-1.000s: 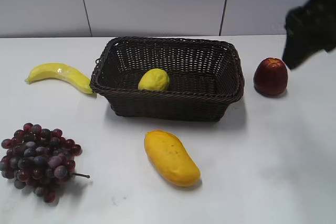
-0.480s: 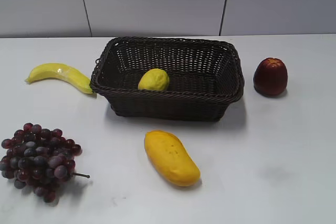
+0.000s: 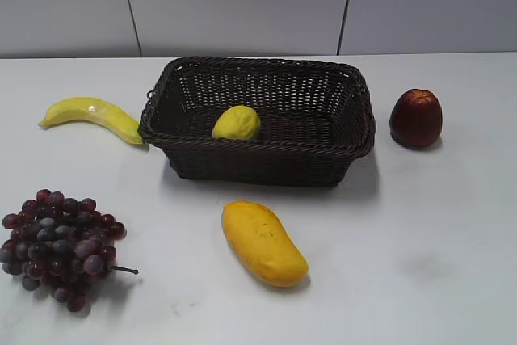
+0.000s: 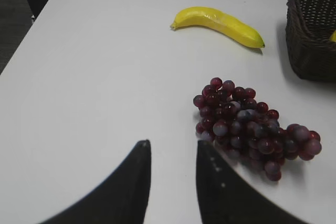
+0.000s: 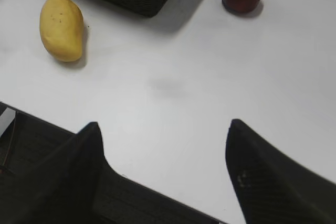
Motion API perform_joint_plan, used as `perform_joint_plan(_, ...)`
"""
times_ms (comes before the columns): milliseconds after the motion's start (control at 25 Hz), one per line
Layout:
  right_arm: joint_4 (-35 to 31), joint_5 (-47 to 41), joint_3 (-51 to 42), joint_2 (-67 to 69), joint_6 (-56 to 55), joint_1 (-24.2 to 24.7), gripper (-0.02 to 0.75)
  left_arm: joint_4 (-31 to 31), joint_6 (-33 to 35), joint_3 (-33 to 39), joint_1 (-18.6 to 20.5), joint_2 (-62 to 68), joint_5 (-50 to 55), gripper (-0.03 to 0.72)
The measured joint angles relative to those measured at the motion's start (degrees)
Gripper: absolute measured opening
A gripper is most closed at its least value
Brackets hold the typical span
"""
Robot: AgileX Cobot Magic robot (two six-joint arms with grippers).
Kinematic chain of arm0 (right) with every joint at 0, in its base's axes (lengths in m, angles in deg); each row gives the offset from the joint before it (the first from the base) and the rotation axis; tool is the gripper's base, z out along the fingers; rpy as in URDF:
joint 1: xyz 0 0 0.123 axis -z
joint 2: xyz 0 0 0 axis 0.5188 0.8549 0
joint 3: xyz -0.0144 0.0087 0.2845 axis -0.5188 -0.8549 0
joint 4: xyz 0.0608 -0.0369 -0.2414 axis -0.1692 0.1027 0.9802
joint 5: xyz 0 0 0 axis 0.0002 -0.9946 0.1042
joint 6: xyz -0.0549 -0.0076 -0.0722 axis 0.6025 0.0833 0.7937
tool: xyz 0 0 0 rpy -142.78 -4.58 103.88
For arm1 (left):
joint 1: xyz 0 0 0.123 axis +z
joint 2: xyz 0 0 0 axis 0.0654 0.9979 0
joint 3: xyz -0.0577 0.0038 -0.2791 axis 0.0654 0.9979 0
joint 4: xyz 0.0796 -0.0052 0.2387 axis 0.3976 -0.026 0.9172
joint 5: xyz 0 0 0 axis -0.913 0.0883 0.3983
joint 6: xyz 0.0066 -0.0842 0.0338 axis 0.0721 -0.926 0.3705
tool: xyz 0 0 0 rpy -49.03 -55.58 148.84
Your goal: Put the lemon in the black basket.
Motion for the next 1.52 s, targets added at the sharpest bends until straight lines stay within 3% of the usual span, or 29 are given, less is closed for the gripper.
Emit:
perform_joint_plan(760,0.05,1.13,-0.24,-0.39,0.00,0.44,0.588,0.00,0.00,0.00,0.00,0.00,0.00,0.232)
perform_joint_plan(880,0.05,1.13,-0.24,-0.39,0.00,3.48,0.588,0.00,0.00,0.00,0.00,0.00,0.00,0.232)
perform_joint_plan(1200,0.05,1.18,-0.24,-1.50,0.00,19.01,0.588,0.00,0.00,0.00,0.00,0.00,0.00,0.232)
perform_joint_plan(1520,-0.17,1.23,-0.24,-5.59,0.00,21.22,0.588,0.02,0.00,0.00,0.00,0.00,0.00,0.232)
